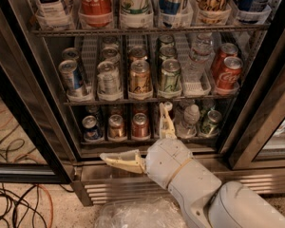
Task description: Pick 7up can from middle shelf of fridge
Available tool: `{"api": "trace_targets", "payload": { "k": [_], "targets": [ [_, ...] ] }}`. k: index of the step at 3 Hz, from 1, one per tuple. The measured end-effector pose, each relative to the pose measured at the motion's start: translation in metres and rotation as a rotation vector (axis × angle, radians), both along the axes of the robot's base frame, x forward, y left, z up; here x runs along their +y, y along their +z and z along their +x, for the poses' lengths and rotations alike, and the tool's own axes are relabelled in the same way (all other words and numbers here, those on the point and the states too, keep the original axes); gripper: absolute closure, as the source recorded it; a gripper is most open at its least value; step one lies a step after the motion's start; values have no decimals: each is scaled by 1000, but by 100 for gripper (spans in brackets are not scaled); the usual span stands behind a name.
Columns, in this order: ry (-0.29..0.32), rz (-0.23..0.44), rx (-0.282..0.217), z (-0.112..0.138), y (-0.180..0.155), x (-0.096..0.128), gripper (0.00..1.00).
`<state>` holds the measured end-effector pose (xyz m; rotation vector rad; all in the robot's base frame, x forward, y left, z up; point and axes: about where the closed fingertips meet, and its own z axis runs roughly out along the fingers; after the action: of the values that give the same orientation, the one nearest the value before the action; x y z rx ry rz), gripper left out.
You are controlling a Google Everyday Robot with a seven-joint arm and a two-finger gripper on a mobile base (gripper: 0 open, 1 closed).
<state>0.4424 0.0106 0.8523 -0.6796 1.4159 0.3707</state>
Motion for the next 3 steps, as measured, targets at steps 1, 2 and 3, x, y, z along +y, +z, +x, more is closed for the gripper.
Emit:
{"api": "trace_targets", "payload": {
  "k": [1, 2, 3],
  "targets": [
    [17, -9, 19, -1, -4, 4, 0],
    [32, 4, 50, 6, -13, 18, 0],
    [16, 31, 67, 22, -18, 25, 0]
  ]
}}
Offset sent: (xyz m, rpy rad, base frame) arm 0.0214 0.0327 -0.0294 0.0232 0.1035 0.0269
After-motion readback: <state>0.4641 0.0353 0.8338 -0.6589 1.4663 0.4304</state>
